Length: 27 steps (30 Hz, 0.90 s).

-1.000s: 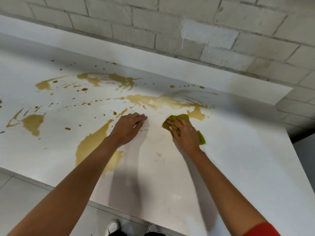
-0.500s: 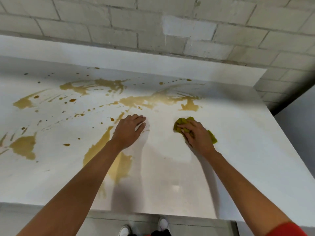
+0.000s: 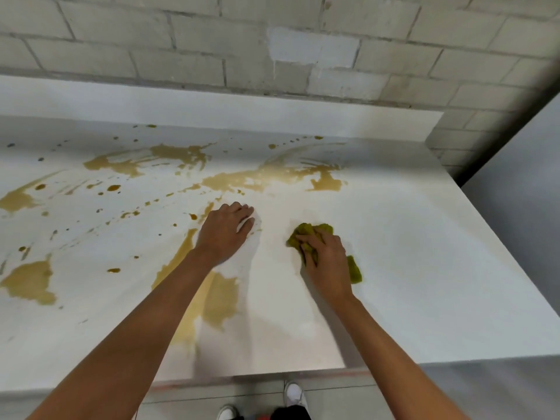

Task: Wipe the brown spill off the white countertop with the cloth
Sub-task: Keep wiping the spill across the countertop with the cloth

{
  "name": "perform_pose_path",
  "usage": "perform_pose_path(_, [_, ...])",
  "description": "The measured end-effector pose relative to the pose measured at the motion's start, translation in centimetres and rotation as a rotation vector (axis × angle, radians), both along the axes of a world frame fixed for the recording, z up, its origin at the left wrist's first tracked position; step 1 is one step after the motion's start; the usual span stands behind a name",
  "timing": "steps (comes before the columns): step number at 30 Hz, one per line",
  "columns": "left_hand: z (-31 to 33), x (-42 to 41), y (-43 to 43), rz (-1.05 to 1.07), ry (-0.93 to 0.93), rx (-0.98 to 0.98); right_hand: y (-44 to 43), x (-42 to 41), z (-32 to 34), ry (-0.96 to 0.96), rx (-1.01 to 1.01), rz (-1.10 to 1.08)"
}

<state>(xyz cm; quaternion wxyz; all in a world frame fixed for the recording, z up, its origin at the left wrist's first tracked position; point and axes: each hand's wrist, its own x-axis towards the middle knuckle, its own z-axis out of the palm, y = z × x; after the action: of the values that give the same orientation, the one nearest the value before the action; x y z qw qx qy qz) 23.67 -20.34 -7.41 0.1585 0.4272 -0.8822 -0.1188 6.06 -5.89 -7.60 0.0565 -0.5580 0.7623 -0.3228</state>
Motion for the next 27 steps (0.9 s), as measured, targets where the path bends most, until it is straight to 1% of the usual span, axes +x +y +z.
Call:
perform_pose_path(1, [0.0, 0.0, 0.1, -0.002, 0.000, 0.001, -0.2, 0.1, -0.2, 0.065, 0.015, 0.005])
perform_pose_path(4, [-0.1, 0.0, 0.2, 0.003, 0.016, 0.003, -1.7, 1.4, 0.2, 0.025, 0.024, 0.028])
perform_pose_path(8, [-0.1, 0.0, 0.1, 0.001, 0.020, -0.002, -0.7, 3.3, 0.0, 0.065, 0.027, 0.211])
perform_pose_path(9, [0.0, 0.1, 0.1, -0.002, 0.024, -0.001, 0.0, 2.9, -0.1, 0.073, 0.037, 0.224])
perform_pose_path(13, [-0.1, 0.3, 0.1, -0.008, 0.036, 0.010, 0.7, -1.2, 0.2, 0.115, 0.016, 0.103])
perform_pose_path(15, [-0.1, 0.2, 0.2, 0.002, 0.043, 0.021, -0.9, -2.8, 0.5, 0.124, 0.040, 0.041])
perform_pose_path(17, [-0.2, 0.0, 0.3, 0.009, 0.046, 0.025, -3.0, -2.4, 0.7, 0.115, 0.078, 0.011])
perform_pose_path(20, [-0.1, -0.3, 0.3, 0.025, 0.044, 0.009, -3.9, 0.6, 0.9, 0.089, 0.055, 0.122])
perform_pose_path(22, [0.0, -0.4, 0.2, 0.031, 0.041, -0.002, -2.0, 2.2, 0.6, 0.079, 0.018, 0.258])
perform_pose_path(24, [0.0, -0.4, 0.1, 0.025, 0.039, -0.007, 0.6, 1.9, 0.5, 0.056, 0.008, 0.355])
perform_pose_path(25, [0.1, -0.4, 0.1, 0.026, 0.038, -0.006, 1.3, 1.1, 0.5, 0.046, 0.012, 0.361])
perform_pose_path(27, [0.1, -0.4, 0.3, 0.025, 0.032, -0.004, 1.1, -1.3, 0.6, 0.047, 0.050, 0.292])
